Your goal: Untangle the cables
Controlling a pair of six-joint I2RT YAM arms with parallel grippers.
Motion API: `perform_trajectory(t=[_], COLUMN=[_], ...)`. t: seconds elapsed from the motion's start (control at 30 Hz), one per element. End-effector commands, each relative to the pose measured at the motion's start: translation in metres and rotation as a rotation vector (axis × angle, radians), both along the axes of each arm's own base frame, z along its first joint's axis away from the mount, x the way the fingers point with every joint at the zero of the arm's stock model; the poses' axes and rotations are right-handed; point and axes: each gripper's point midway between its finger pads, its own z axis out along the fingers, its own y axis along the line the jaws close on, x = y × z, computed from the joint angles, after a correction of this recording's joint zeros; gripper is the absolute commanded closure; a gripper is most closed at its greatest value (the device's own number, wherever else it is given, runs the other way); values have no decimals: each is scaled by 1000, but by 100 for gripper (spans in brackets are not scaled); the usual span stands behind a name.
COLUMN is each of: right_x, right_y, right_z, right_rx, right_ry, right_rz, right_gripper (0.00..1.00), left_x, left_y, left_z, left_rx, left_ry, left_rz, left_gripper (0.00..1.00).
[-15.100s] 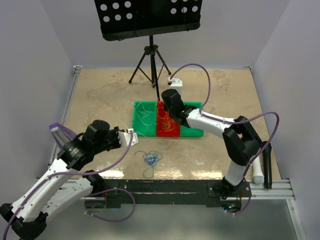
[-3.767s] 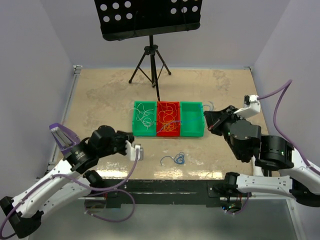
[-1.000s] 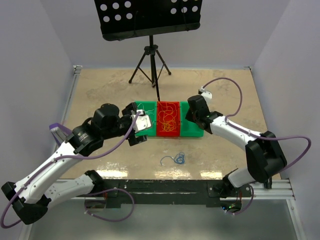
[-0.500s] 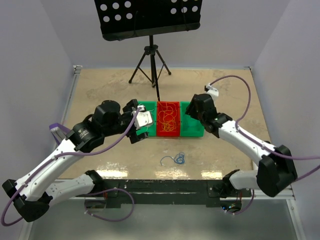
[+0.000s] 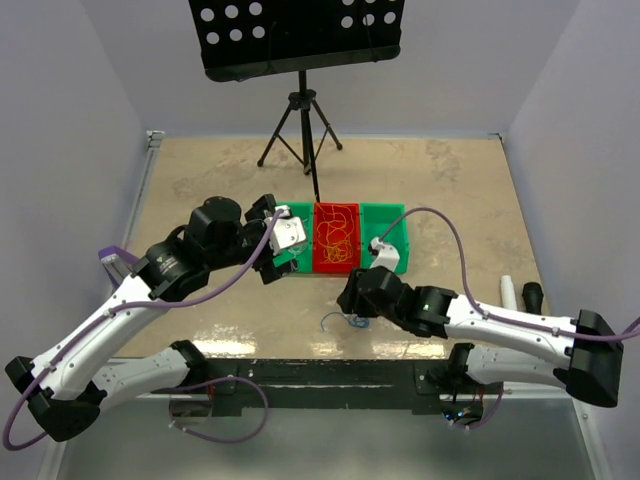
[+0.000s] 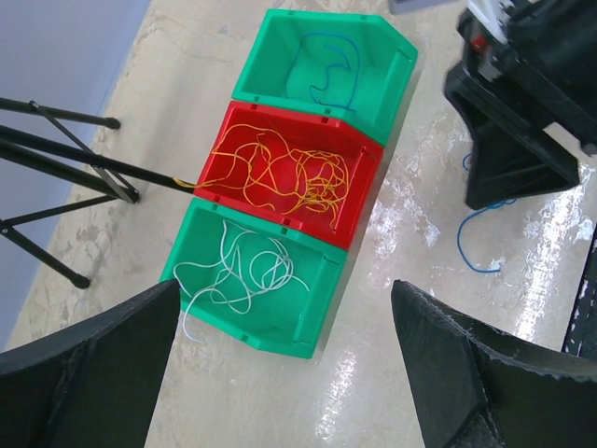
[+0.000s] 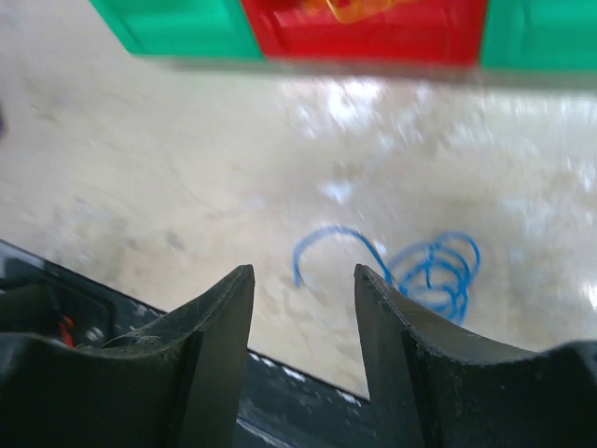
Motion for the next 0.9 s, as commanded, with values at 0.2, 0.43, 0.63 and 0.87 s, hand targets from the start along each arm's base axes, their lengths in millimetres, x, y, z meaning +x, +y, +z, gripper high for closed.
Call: perform_trajectory(t=[0.2, 0.43, 0.63, 0.87], right_x=[-52, -47, -39, -41], right_y=[-11, -19, -14, -20], right_z=[-60, -89, -95, -83], right_rx=[-112, -238, -248, -249], right_ry=[199, 208, 190, 196], right_rz=[-52, -120, -147, -164], right_gripper=[48, 49, 53, 51], left_x=[1, 3, 4, 0], left_y=[7, 12, 8, 9], left_z=[13, 3, -2, -5], left_rx=[-22, 16, 22, 27], left_ry=[-40, -13, 3, 8], left_rz=[27, 53, 46, 33], left_gripper=[0, 0, 0, 0])
